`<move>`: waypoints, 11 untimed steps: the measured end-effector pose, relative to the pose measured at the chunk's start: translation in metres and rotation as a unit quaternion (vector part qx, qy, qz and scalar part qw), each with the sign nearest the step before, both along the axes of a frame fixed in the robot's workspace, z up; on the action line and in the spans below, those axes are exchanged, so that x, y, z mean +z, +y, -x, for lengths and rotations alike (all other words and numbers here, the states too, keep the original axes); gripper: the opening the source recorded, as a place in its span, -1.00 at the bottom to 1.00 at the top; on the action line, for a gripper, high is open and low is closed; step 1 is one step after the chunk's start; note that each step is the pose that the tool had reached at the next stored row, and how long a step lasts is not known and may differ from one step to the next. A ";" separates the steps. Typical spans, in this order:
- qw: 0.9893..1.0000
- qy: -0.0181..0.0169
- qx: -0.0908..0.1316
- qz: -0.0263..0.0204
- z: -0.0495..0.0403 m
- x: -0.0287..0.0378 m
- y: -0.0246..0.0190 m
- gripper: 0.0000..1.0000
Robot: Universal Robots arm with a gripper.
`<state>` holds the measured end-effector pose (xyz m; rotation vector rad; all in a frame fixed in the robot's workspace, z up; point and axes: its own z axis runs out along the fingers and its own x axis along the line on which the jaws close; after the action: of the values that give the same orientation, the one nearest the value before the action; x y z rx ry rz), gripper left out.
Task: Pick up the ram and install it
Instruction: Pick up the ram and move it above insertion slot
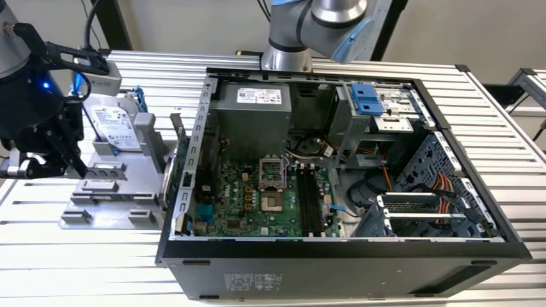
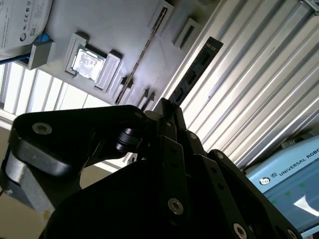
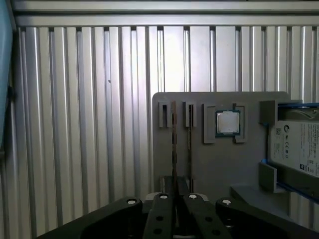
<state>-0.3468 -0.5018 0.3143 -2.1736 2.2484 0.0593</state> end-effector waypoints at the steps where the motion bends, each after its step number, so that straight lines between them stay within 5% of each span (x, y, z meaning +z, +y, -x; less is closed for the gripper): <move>1: 1.000 0.000 0.000 0.000 0.0000 0.0004 0.0000 -1.00; 11: 1.000 0.000 0.000 0.000 0.0000 0.0045 0.0000 -1.00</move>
<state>-0.3468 -0.5018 0.3188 -2.1737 2.2484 0.0593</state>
